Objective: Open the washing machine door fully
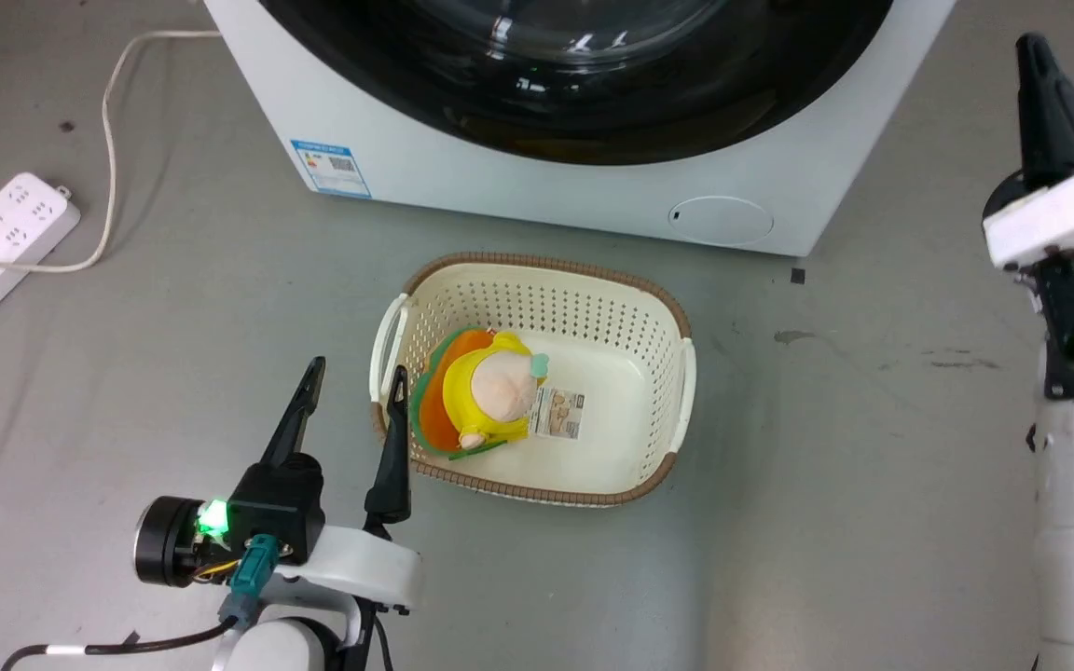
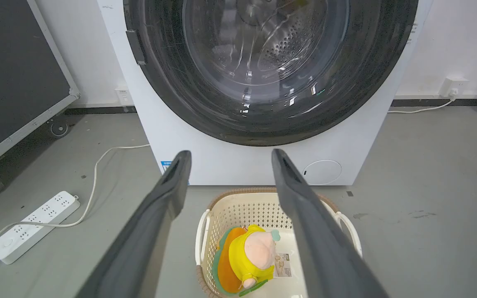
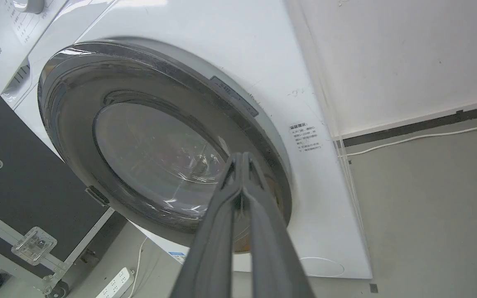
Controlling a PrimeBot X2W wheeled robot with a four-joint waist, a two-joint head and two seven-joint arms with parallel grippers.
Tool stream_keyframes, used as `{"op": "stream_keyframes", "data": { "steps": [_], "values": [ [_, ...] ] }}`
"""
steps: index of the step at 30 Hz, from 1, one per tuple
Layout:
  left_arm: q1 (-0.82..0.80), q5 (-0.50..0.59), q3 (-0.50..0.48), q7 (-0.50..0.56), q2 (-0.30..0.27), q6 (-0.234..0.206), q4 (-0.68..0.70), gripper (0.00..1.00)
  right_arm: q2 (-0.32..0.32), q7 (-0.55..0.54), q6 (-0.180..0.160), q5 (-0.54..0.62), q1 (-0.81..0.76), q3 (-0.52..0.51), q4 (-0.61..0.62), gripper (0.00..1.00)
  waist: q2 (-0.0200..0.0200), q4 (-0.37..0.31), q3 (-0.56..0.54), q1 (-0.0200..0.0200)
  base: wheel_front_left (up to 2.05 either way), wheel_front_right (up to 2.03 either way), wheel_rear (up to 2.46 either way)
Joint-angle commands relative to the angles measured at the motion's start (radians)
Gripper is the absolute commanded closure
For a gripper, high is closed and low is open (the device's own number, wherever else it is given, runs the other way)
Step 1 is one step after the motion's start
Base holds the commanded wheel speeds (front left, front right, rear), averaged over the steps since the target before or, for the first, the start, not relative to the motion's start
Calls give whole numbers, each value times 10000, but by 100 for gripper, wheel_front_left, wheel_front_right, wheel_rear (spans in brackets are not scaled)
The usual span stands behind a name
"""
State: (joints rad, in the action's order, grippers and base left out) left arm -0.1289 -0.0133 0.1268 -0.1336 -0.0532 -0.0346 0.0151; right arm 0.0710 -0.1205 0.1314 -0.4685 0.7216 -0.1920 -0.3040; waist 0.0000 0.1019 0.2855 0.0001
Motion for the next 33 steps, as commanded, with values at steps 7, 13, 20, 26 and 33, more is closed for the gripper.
{"op": "stream_keyframes", "data": {
  "steps": [7,13,20,26,33],
  "values": [
    [-316,-47,218,-236,-34,-123,94,0,337,66,-4,-346,1186,-81,-672,100,0,218,414,-1,0,0,0],
    [-463,-51,332,-360,-32,-159,114,0,442,-292,-5,-1034,2162,-599,-1595,100,0,347,730,-1,0,0,0],
    [-648,-46,474,-507,-33,-181,167,0,670,-1634,-5,-1623,3675,-1259,-3341,100,0,508,1164,-1,0,0,0],
    [-824,-56,639,-632,-27,-223,190,0,1099,-2622,-6,-1819,5041,-1705,-4658,100,0,717,1574,-1,0,0,0],
    [-1014,-105,824,-779,-16,-281,174,0,1609,-3294,-6,-1996,6540,-2274,-6104,100,0,947,1974,-1,0,0,0]
  ]
}}
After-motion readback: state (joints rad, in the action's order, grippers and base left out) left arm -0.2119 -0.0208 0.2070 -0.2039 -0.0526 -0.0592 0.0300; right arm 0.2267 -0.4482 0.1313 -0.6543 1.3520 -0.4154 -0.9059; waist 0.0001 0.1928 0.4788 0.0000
